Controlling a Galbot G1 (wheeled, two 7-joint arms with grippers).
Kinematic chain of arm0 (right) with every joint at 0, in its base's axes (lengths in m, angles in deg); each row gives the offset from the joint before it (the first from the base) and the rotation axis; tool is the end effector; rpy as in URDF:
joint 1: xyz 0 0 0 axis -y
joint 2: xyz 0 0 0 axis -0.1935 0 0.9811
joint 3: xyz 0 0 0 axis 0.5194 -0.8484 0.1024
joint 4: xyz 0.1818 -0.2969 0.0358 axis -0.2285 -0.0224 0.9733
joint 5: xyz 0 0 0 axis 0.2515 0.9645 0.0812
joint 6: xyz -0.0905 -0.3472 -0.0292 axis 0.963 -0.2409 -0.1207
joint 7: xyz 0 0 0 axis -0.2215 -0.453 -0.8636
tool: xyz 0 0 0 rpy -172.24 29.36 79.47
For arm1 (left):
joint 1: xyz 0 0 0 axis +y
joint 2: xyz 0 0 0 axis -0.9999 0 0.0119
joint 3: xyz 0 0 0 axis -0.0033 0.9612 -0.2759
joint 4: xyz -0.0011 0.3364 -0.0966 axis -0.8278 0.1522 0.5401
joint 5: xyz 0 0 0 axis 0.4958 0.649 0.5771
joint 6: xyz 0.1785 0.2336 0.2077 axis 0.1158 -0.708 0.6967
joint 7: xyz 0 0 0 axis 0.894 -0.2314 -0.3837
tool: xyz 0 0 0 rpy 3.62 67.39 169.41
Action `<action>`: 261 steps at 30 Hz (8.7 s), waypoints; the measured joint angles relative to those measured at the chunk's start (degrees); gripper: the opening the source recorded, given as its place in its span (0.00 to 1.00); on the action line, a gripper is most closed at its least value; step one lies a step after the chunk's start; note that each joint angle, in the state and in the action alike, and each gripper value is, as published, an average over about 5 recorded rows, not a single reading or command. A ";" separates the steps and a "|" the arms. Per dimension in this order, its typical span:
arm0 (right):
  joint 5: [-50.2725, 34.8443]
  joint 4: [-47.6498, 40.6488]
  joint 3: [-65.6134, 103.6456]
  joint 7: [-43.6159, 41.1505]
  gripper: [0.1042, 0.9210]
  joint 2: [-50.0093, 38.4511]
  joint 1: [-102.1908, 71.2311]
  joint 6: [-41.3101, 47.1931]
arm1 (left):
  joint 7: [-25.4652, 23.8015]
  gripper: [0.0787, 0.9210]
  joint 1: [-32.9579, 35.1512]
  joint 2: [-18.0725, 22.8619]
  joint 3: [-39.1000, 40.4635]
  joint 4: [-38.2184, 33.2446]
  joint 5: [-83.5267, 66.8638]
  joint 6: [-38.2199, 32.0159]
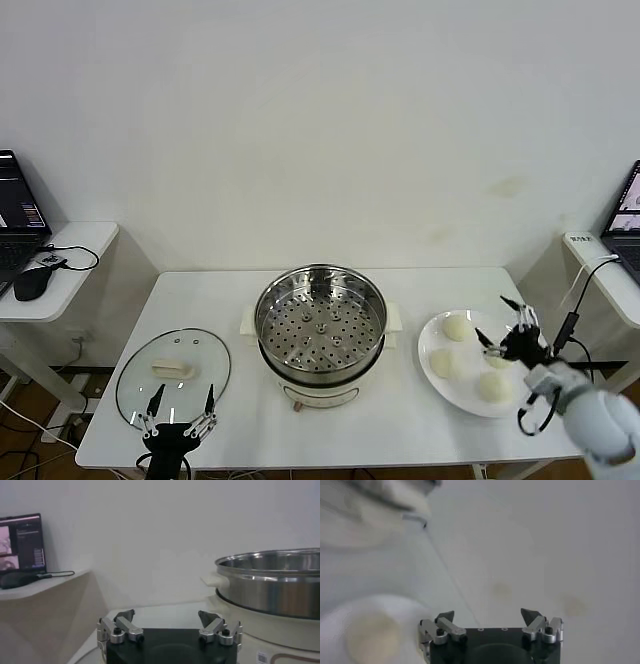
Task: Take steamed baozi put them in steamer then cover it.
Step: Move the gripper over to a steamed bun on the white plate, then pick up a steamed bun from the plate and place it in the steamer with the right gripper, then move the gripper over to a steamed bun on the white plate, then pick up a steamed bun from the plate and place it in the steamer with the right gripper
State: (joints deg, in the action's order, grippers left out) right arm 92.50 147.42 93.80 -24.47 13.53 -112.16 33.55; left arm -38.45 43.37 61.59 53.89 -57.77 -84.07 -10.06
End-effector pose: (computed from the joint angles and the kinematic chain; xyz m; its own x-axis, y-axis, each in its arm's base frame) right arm 0.3119 -0.2279 -0.2412 -0.9072 -0.2156 0.3612 -0.4163 0.3367 -0.8446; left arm 0.1108 0.0502 -0.3325 -0.9901 -0.0727 0.1196 -0.0558 0.9887 0.1394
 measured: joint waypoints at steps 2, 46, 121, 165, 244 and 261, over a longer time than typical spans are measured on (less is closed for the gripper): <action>1.13 -2.34 -2.35 -3.57 0.88 -2.68 3.78 -0.62 | 0.04 0.88 0.14 -0.14 -0.25 -0.15 0.13 0.06; 2.25 -37.46 -61.09 -29.47 0.87 -1.88 57.10 0.55 | 0.13 0.88 -1.37 -0.29 -1.29 0.79 0.89 0.89; -28.43 -26.23 -101.25 -27.23 0.59 12.29 99.39 -4.22 | -0.54 0.88 -1.79 -2.23 -3.37 -2.07 -6.85 1.24; -16.50 -30.22 -108.81 -25.64 0.88 21.50 100.00 -15.46 | -0.83 0.88 -3.56 -2.56 -3.32 -1.90 -7.57 2.46; -13.05 -19.68 -83.67 -30.71 0.73 -9.08 64.69 15.71 | -0.53 0.88 -3.85 -4.26 -4.89 -2.59 -6.79 7.10; -14.25 -18.29 -84.00 -31.79 0.61 -10.48 67.67 15.96 | -0.52 0.88 -3.53 -4.41 -4.77 -3.59 -6.81 7.10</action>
State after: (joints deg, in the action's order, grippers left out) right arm 78.26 129.13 9.80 -56.26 3.05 -44.49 49.51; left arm -38.97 39.84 57.18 49.12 -61.36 -90.88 -2.97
